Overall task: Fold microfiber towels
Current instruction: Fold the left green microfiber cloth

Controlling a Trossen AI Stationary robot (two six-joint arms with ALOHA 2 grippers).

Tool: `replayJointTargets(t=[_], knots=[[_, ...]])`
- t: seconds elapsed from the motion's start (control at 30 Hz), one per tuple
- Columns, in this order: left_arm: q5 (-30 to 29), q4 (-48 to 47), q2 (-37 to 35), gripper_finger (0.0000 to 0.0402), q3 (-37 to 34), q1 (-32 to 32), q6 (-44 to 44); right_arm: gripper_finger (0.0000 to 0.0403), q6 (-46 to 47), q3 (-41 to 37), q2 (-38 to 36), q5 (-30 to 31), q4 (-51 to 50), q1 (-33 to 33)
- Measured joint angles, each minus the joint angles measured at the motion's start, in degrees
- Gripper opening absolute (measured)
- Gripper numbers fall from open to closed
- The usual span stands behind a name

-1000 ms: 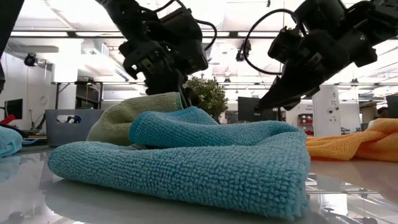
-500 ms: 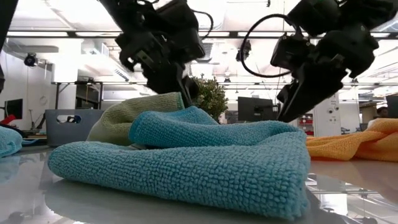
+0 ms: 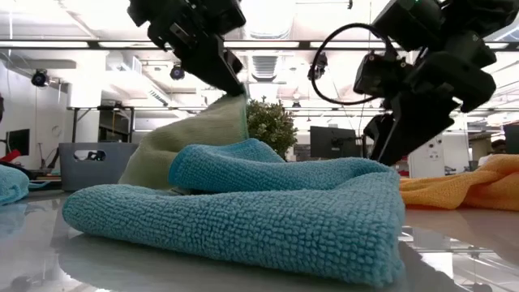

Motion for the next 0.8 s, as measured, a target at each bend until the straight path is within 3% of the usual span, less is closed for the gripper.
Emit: replayJointTargets(t=[0.27, 0.4, 0.57, 0.8], knots=[[-12.9, -7.0, -8.9, 0.0000, 0.0, -1.0, -4.5, 0.0173, -0.1, 0.1, 4.1, -0.5, 4.3, 0.2], [-15.1, -8.2, -13.6, 0.0000, 0.0, -1.5, -6.0, 0.0127, -1.1, 0.1, 4.2, -0.5, 4.7, 0.2], [-16.0, -8.0, -16.5, 0.0000, 0.0, -1.8, -6.0, 0.0029, -3.9, 0.1, 3.6, -0.5, 5.5, 0.2], [-19.6, -8.9, -18.7, 0.0000, 0.4, -1.9, -5.5, 0.0009, -8.7, 0.1, -2.8, -0.3, 3.7, 0.2]])
